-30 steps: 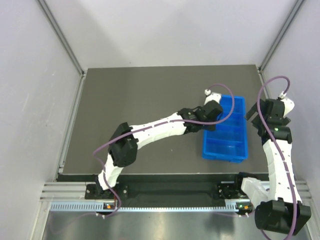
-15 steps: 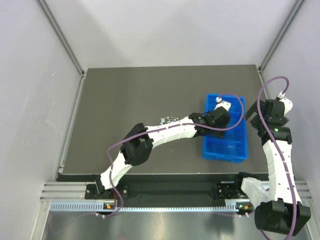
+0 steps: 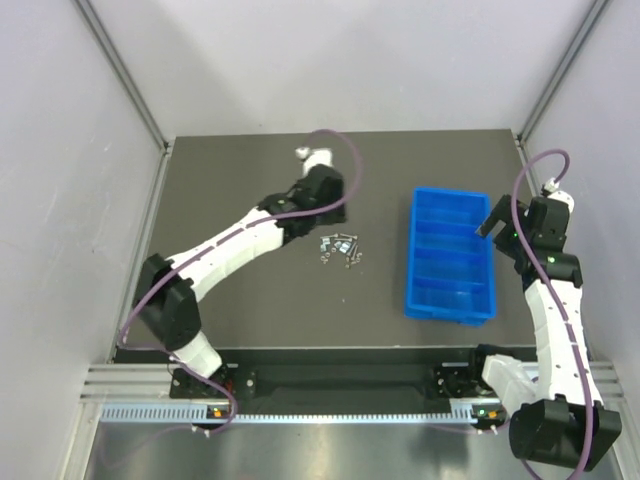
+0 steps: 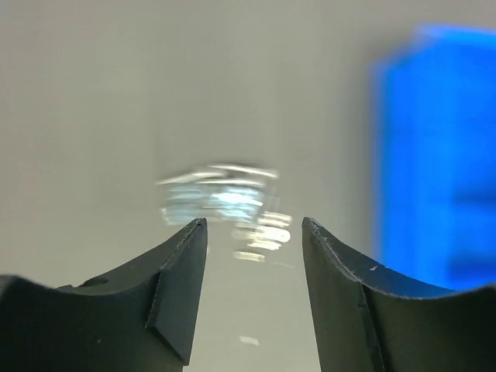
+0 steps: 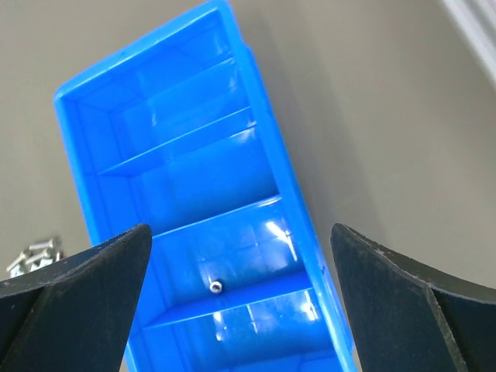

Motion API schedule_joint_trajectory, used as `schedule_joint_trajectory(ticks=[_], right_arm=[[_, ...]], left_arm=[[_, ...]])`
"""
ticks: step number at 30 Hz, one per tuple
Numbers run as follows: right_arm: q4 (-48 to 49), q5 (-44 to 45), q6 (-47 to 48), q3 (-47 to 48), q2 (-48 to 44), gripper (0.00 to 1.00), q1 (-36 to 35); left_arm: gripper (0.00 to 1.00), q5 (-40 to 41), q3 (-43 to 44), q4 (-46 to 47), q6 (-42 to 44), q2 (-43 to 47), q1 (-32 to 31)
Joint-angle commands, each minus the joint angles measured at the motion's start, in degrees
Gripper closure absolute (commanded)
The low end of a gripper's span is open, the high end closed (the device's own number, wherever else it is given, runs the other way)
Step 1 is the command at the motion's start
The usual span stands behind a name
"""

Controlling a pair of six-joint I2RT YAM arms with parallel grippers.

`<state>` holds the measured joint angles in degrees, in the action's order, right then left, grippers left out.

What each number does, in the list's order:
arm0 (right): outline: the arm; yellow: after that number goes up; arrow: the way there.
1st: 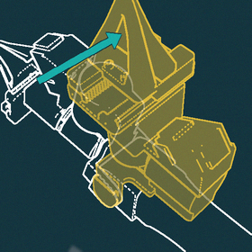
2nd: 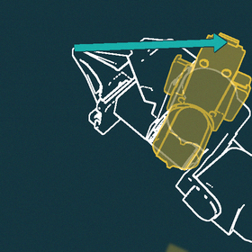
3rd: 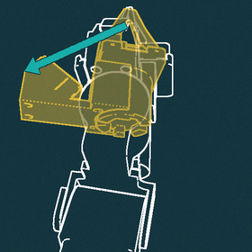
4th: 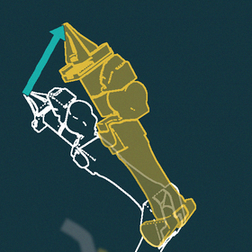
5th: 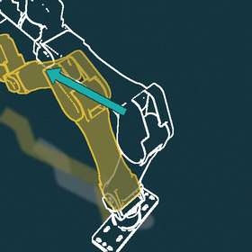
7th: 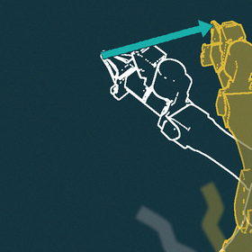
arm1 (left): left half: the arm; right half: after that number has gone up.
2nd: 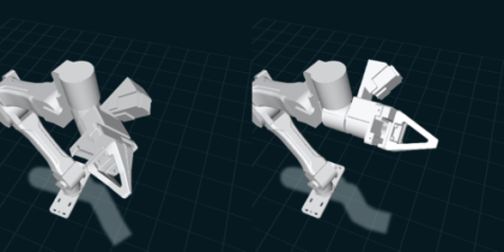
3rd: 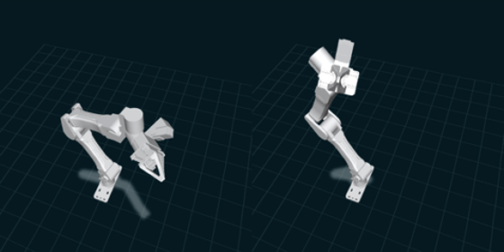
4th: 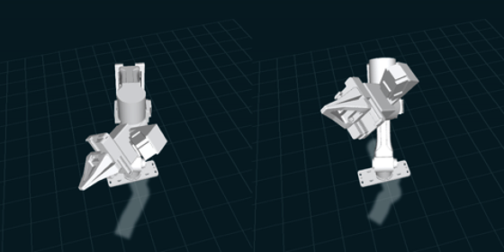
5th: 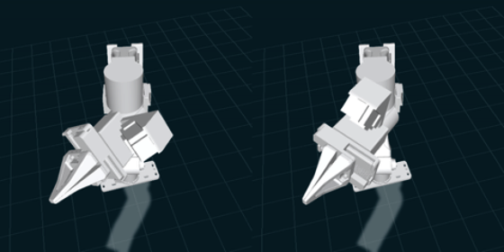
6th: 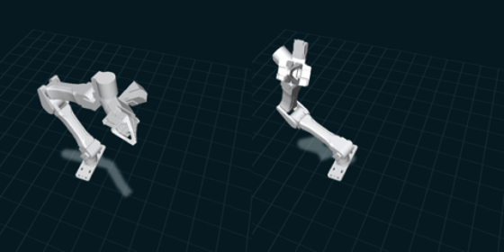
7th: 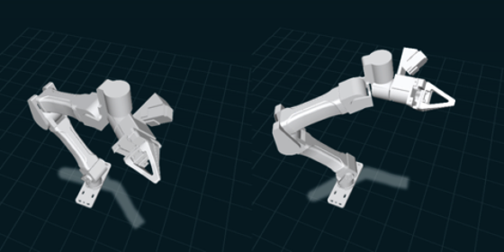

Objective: Sort the screws and nuts into containers

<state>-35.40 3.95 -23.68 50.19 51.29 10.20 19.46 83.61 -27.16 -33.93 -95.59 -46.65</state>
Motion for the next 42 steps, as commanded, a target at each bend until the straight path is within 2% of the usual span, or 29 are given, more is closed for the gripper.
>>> schedule_joint_trajectory(ticks=[1,5,10,17,29,42], right_arm=[[4.5,-3.5,1.4,-0.2,0.4,0.0,0.0],[4.5,-3.4,1.3,0.3,1.5,0.0,-0.1],[4.5,-3.4,1.2,0.5,2.5,0.0,-0.1],[3.9,-1.6,1.4,0.3,2.2,0.0,-0.1],[3.7,-0.5,1.4,-0.3,2.7,0.0,-0.1],[3.8,-0.2,1.4,-0.9,2.5,0.01,-0.1]], left_arm=[[0.44,2.1,-9.0,-0.9,-3.4,1.6,5.0],[0.46,3.3,-10.8,-1.4,-3.7,-0.6,5.8],[0.5,3.9,-7.2,-6.2,-5.9,-8.9,5.7],[0.54,2.8,-6.0,-5.4,-7.8,-13.7,5.1],[0.57,0.8,-6.5,-4.1,-7.9,-15.0,3.8],[0.64,4.5,-8.8,-6.2,-10.6,-16.3,3.7]])
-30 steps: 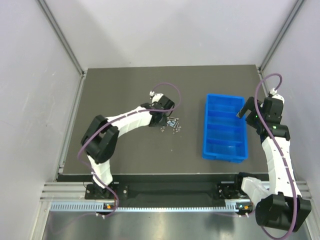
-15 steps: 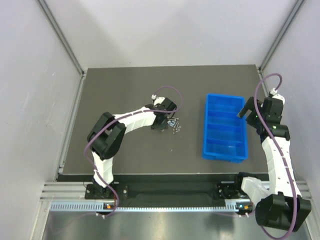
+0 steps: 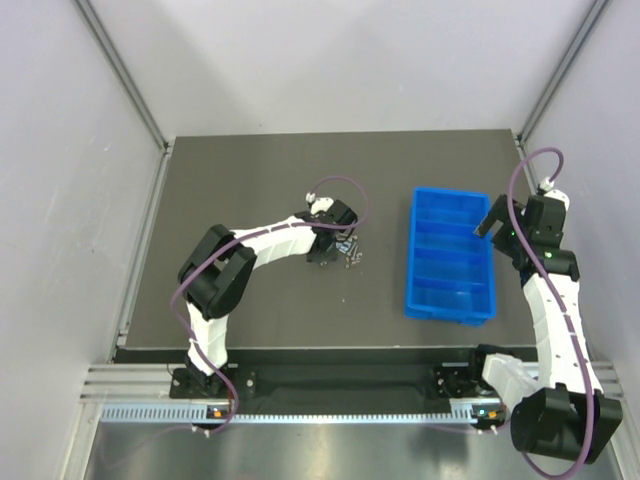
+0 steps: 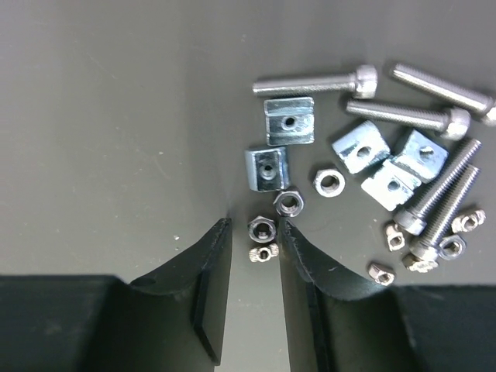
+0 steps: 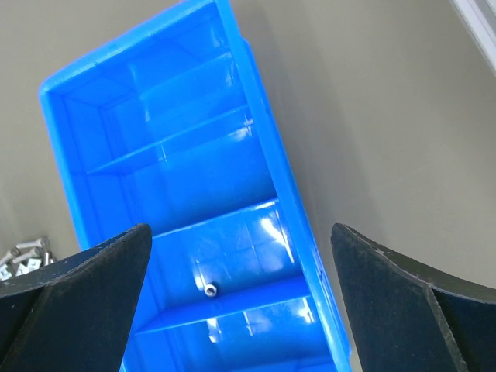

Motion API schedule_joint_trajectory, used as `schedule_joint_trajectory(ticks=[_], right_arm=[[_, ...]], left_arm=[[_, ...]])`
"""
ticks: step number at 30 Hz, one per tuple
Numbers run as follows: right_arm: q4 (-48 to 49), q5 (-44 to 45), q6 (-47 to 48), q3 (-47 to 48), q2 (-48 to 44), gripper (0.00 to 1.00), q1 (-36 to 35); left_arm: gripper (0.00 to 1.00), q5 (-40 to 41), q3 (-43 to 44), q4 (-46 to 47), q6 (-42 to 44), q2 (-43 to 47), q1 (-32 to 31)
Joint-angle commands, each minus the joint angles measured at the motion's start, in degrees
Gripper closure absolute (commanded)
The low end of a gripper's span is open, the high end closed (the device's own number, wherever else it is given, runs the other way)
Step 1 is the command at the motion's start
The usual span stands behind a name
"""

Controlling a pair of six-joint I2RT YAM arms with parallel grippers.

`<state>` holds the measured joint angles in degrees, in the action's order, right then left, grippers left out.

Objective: Sort the screws and nuts into containers

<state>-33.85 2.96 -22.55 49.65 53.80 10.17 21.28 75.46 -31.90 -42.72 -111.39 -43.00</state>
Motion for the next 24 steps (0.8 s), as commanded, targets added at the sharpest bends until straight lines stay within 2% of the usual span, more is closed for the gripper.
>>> schedule_joint_trajectory(ticks=[1,7,13,24], right_arm=[[2.3,0.7,0.2,-0.5,0.0,0.0,-0.1],[2.1,0.8,0.4,-0.2,-0.1,0.0,-0.1],[1.9,1.5,0.5,-0.3,-0.5,0.0,0.0],[1.9,1.9,-0.1,-0.3,-0.6,0.0,-0.1]], left_arm=[[0.64,2.9,-1.2,-1.2,-1.8,-0.3,0.0],[0.66,2.8,-0.4,-0.8,-1.7,-1.5,0.0],[0.81,1.9,-1.3,-0.9,-2.6,-0.8,0.0],[0.87,3.7,0.4,-1.8,0.7,5.6,-2.0]])
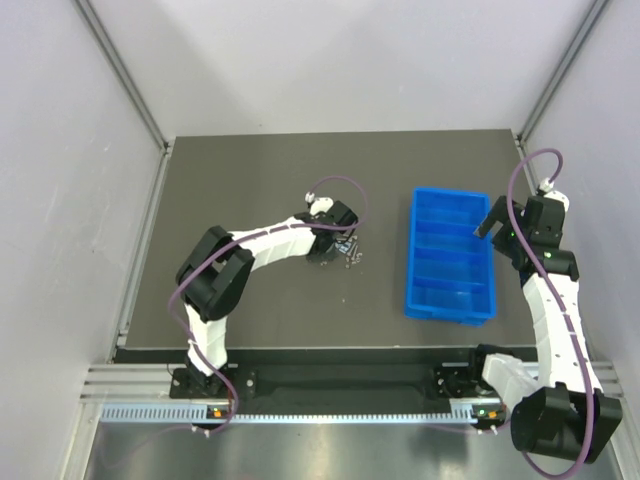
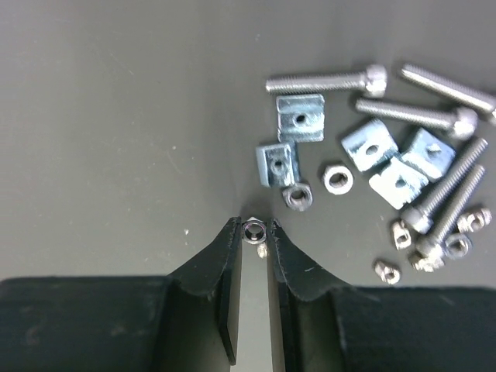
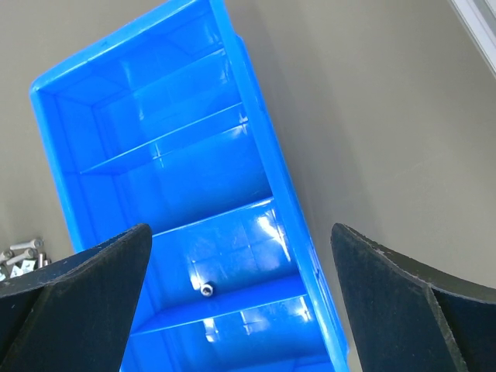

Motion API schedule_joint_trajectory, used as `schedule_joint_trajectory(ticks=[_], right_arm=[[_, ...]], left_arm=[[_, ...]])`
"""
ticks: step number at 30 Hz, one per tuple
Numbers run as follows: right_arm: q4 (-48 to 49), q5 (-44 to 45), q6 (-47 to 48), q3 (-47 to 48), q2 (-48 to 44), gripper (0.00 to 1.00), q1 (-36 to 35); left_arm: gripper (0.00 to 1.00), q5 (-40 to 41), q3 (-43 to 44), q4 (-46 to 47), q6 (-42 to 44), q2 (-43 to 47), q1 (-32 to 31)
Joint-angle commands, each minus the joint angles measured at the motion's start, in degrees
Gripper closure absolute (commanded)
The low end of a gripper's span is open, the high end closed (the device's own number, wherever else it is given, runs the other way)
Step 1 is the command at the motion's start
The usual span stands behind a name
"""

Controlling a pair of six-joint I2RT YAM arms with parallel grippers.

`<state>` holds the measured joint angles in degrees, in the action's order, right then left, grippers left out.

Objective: Sort the screws and nuts into containers

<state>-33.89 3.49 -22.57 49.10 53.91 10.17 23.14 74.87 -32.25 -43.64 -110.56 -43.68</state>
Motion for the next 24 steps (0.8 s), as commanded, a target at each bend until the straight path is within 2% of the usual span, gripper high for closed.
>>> schedule_joint_trajectory(ticks=[1,6,11,15,24], right_arm=[[1.9,1.5,-0.3,0.3,-0.7,0.0,0.0],[1.5,3.9,-1.9,0.5,-1.0,0.0,0.0],[0.3,6.7,-2.5,0.9,-1.8,0.0,0.3],[-0.5,7.9,-2.6,0.6,-2.8,0.0,0.5],[-1.3,9.6,-2.3,0.1,-4.5,0.0,0.7]], left_arm=[[0.87,2.2,2.0,-1.5,2.1,5.8,-2.1],[0.87,1.4,6.3,-1.6,3.5,7.3,-5.3],[0.87,-3.7,14.5,2.9,6.7,6.0,-10.1],[0.87,-7.0,22.8,7.5,8.3,0.9,-15.4],[0.87,-13.8,29.6,16.9,9.4,-10.4,-20.0]])
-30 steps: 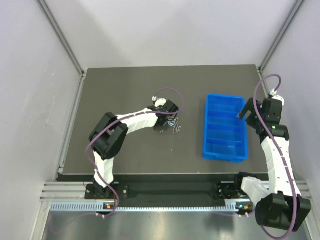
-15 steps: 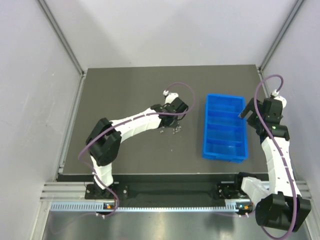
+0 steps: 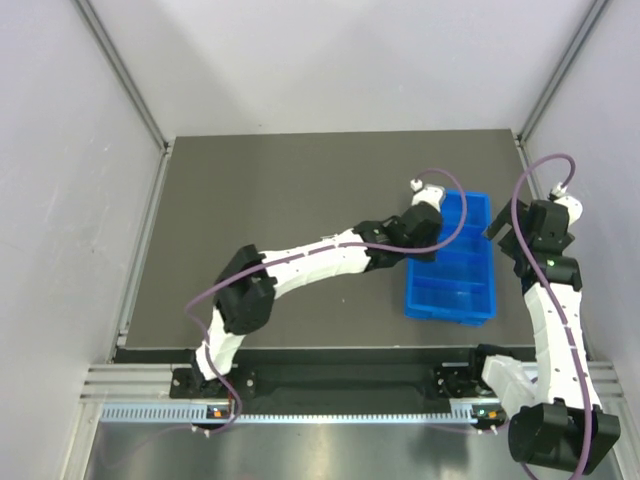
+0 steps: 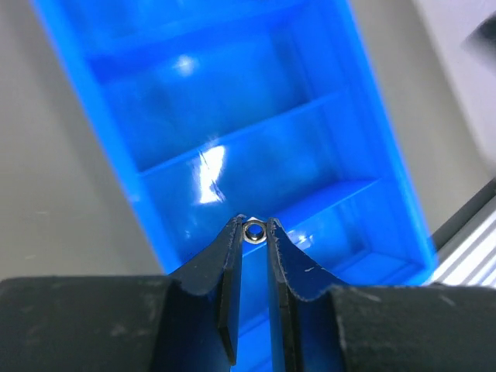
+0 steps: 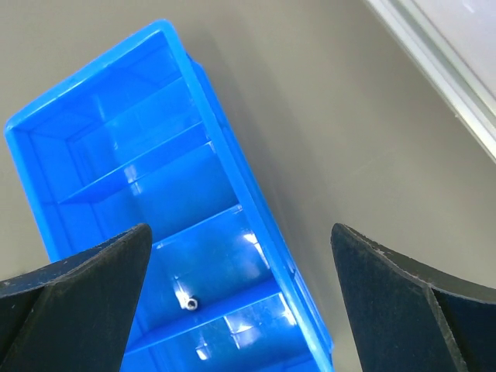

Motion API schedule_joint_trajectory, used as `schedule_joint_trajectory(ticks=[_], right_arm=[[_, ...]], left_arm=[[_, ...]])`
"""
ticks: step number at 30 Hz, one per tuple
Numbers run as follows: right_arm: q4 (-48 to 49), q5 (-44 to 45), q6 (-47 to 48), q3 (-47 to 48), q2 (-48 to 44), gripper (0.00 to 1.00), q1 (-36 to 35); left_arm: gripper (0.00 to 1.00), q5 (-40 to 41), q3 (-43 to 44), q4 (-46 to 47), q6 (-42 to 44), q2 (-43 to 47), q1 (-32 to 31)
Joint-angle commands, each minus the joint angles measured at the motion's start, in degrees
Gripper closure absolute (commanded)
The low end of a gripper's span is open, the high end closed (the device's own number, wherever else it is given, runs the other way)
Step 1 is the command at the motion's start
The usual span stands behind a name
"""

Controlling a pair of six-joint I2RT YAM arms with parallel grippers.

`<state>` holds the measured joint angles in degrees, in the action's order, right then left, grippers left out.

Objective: Sort the screws and nuts into containers

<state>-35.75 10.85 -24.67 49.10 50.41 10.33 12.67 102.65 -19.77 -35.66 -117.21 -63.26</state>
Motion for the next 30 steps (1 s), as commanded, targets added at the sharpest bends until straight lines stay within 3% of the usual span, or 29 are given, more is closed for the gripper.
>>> schedule_joint_trajectory(ticks=[1,5,8,10,15,19,24,30], right_arm=[[0.8,2.5,-0.2,0.1,-1.0,0.0,0.6],[1.1,2.9,-0.2,-0.2,-0.6,0.0,0.5],[1.4,2.2,-0.2,-0.1,-0.4,0.0,0.6],[1.6,2.3,0.1,0.0,-0.6,0.0,0.6],[1.9,1.9,0.9,-0.1,-0.8,0.0,0.6],[2.3,0.3,1.1,0.0,-0.8,0.0,0.6],[3.4,-2.2,2.4,-0.1,-1.2,0.0,0.6],[5.3,-7.1,3.4,0.1,-0.2,0.0,0.5]], left_arm=[[0.88,-4.0,2.3,4.5,1.6,-4.5,-0.6],[0.87,-3.4,4.3,4.6,3.3,-7.7,-2.1],[0.79,-2.1,5.5,4.1,3.9,-8.8,-2.3],[0.67,-1.9,7.0,3.0,4.5,-9.1,-2.3],[0.46,-0.3,6.5,3.3,7.3,-3.2,-2.0],[0.44,3.8,3.4,0.3,8.0,4.2,0.0],[0.44,9.1,-10.2,-4.7,4.2,15.6,8.6],[0.46,9.0,-27.2,-5.8,-0.9,23.6,19.5]])
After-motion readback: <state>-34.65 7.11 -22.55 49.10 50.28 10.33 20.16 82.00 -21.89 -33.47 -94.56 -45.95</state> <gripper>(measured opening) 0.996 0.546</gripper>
